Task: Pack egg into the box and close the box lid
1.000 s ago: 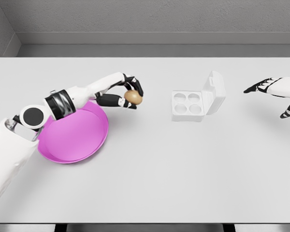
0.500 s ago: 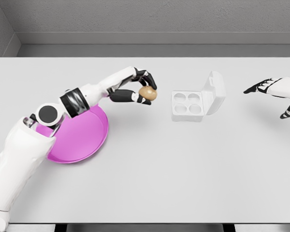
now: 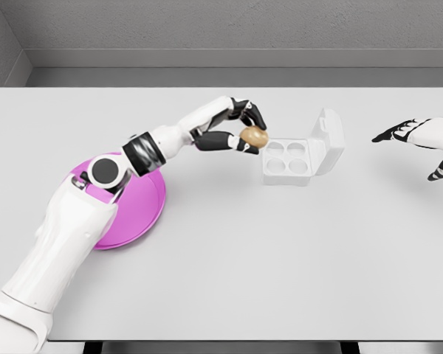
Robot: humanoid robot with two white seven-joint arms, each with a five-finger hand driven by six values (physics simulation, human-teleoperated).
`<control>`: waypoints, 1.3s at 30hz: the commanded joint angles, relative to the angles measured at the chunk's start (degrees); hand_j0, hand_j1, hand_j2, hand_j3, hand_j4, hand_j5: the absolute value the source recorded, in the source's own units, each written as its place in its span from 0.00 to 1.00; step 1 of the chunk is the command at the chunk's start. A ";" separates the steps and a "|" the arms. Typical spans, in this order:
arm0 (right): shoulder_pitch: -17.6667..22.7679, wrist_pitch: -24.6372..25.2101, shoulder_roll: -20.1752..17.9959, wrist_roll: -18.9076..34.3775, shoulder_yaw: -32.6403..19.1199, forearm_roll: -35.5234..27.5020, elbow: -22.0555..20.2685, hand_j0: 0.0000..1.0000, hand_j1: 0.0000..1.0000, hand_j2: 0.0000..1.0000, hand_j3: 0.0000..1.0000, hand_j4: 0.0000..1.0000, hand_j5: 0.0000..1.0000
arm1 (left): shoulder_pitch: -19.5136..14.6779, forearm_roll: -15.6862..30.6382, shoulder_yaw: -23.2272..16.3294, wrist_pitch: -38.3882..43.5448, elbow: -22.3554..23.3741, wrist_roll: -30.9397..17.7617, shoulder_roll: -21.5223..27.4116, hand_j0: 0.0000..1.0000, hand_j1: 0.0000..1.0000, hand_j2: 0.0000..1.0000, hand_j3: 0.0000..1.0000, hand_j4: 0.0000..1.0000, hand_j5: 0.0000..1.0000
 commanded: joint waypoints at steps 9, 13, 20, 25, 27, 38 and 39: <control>0.09 0.15 -0.10 -0.02 -0.03 -0.32 0.05 1.00 1.00 1.00 1.00 1.00 1.00 | -1.40 2.74 0.20 -2.80 8.59 0.02 -6.07 0.38 0.38 0.38 0.38 0.38 0.38; 0.00 0.15 -0.01 -0.02 -0.03 -0.32 0.05 1.00 1.00 1.00 1.00 1.00 1.00 | -1.58 2.83 0.19 -4.12 10.52 0.02 -7.12 0.38 0.38 0.38 0.38 0.38 0.38; -0.18 0.15 -0.01 -0.02 -0.03 -0.32 -0.04 1.00 1.00 1.00 1.00 1.00 1.00 | -1.58 3.71 0.19 -4.21 10.70 -0.07 -7.39 0.38 0.38 0.38 0.38 0.38 0.38; -0.53 0.15 -0.01 -0.02 -0.03 -0.32 0.05 1.00 1.00 1.00 1.00 1.00 1.00 | -1.58 4.85 0.63 -4.21 12.46 -0.07 -8.70 0.38 0.38 0.38 0.38 0.38 0.38; -0.53 0.15 -0.01 -0.02 -0.12 -0.32 0.05 1.00 1.00 1.00 1.00 1.00 1.00 | -1.58 5.11 0.63 -4.73 13.51 -0.16 -9.49 0.38 0.38 0.38 0.38 0.38 0.38; -0.35 0.15 1.48 -0.02 0.14 -0.32 0.66 1.00 1.00 1.00 1.00 1.00 1.00 | -1.58 6.08 1.69 -9.13 20.37 -0.42 -9.58 0.37 0.37 0.37 0.37 0.37 0.37; -0.26 0.15 1.74 -0.02 0.14 -0.32 0.66 1.00 1.00 1.00 1.00 1.00 1.00 | -1.58 5.82 1.69 -9.04 20.37 -0.42 -9.58 0.37 0.37 0.37 0.37 0.37 0.37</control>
